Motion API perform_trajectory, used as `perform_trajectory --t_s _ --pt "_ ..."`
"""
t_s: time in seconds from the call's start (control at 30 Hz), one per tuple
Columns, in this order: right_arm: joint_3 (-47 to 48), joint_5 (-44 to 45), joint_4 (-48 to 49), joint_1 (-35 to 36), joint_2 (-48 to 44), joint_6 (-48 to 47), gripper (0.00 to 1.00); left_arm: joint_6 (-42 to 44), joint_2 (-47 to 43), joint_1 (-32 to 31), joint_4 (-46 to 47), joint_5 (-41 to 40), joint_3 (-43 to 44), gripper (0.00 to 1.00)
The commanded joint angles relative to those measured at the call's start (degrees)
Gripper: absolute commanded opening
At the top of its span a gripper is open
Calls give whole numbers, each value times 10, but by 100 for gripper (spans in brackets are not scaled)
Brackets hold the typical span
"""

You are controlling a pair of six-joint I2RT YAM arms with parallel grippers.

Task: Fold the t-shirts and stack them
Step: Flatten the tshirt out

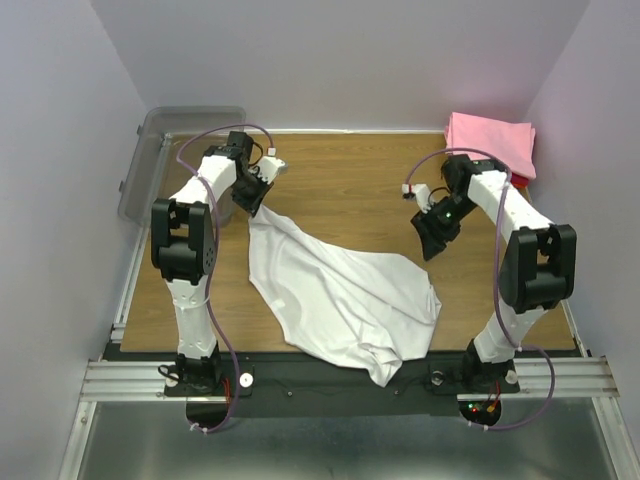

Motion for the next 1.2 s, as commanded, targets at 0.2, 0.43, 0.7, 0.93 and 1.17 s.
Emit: perform_trajectory --t_s 0.2,0.43,0.7,0.93,1.17 --pt "13 -55 110 -27 113 118 57 6 -16 -1 -11 -2 19 0" --pt "3 -107 130 -27 167 142 58 2 -14 -1 -9 0 18 0" --pt "62 -152 89 -25 125 117 1 0 -11 0 -11 -2 29 0" --pt "3 -130 106 84 -2 129 0 -10 -4 -1 -16 7 48 0" --pt "-142 -61 146 269 -104 158 59 -8 -7 -1 -19 5 39 0"
